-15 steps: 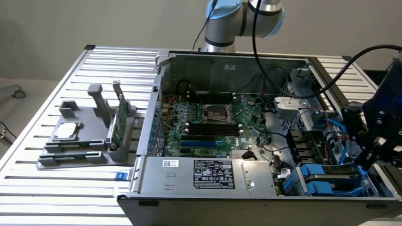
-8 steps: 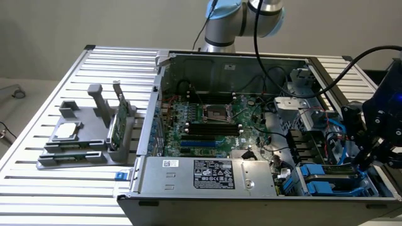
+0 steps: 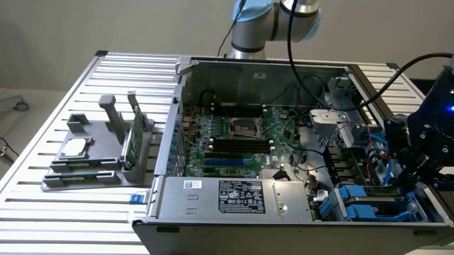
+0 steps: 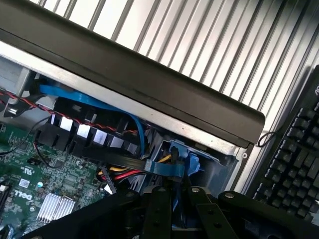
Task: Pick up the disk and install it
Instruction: 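Insert the first disk wire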
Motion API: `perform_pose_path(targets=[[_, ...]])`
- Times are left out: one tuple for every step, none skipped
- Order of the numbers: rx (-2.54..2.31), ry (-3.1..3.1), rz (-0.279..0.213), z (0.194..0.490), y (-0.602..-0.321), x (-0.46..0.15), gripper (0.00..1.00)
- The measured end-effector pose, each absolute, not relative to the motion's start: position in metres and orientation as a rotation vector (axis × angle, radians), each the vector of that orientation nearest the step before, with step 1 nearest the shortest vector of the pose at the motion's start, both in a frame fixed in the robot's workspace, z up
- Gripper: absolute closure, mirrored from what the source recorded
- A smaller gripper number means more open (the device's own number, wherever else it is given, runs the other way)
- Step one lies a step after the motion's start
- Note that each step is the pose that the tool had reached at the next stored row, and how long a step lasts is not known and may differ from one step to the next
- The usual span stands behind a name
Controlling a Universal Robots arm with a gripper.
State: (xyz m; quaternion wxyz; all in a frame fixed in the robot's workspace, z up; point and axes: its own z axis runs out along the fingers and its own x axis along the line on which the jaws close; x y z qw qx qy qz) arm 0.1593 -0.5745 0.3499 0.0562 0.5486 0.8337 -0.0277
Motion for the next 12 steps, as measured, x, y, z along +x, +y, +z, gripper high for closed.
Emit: perform_pose_path(targets=[[1.666,2.530,-0.085,0.3495,-0.5745,0.1576,0.84],[1.667,2.530,-0.086,0.3489,-0.5745,0.1557,0.84],[1.669,2.530,-0.087,0.3482,-0.5745,0.1537,0.84],[1.671,2.529,-0.088,0.3475,-0.5746,0.1526,0.84],[1.677,2.526,-0.089,0.3471,-0.5744,0.1521,0.84],[1.686,2.523,-0.092,0.3468,-0.5742,0.1519,0.84],[1.697,2.518,-0.094,0.3465,-0.5741,0.1517,0.84],[1.709,2.511,-0.097,0.3461,-0.5741,0.1516,0.84],[1.722,2.504,-0.099,0.3457,-0.5740,0.1516,0.84],[1.735,2.498,-0.101,0.3452,-0.5740,0.1515,0.84],[1.749,2.490,-0.104,0.3448,-0.5739,0.1515,0.84],[1.763,2.483,-0.107,0.3444,-0.5738,0.1515,0.84]])
